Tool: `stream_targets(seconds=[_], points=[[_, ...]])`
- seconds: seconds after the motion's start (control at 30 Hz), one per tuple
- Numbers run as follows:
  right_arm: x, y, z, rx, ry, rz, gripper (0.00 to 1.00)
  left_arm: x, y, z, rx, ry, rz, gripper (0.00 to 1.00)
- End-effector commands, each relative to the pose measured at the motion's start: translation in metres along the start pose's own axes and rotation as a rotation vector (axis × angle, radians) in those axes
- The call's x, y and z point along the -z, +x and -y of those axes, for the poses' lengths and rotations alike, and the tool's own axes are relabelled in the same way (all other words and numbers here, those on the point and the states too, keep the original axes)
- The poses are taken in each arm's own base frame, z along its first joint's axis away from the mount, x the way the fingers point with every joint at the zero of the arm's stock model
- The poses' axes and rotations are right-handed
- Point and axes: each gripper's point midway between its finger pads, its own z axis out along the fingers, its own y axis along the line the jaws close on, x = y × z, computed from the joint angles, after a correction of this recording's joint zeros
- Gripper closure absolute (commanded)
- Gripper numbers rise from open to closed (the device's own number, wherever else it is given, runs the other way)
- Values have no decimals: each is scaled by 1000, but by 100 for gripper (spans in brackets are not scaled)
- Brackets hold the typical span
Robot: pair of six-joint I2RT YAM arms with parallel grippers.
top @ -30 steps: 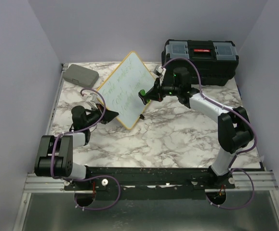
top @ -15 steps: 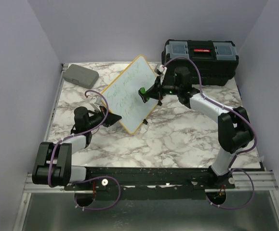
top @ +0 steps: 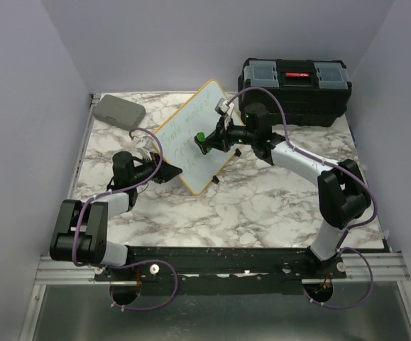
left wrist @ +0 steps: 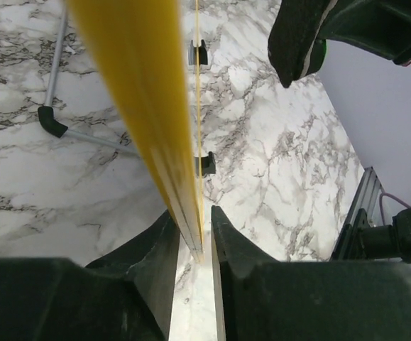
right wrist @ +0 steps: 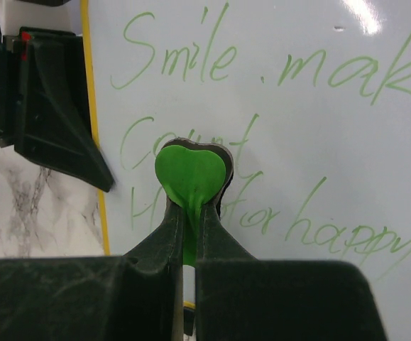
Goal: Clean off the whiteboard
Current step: Move the whiteboard stand to the center of the board, then erase the whiteboard at the whiteboard stand.
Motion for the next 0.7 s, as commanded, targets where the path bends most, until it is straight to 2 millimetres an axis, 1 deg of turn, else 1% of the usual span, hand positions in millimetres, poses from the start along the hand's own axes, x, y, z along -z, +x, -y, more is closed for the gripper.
stream_targets(seconds=[0.0,0.1,0.2,0.27,0.3,0.43,0.6,0.63,0.67], points=[[-8,-30,6,79,76,27,97,1,33,5,84,21,-98,72],[-13,-37,6,89,77,22,97,0,25,10,68,41,-63,62],[-19,-45,3,94,67,18,97,-1,18,15,61,66,-28,58],[-24,-48,-1,93,57,16,97,-1,13,16,53,70,1,52],[-27,-50,-4,94,51,15,97,1,10,15,52,69,20,51],[-36,-45,-11,79,42,1,97,7,-1,16,43,77,114,50],[-38,-44,-9,67,51,-2,97,13,-4,13,61,71,229,50],[-39,-43,-9,65,50,-3,97,15,-9,17,55,89,267,50],[-39,-44,-9,65,48,-4,97,16,-9,16,64,96,289,50]])
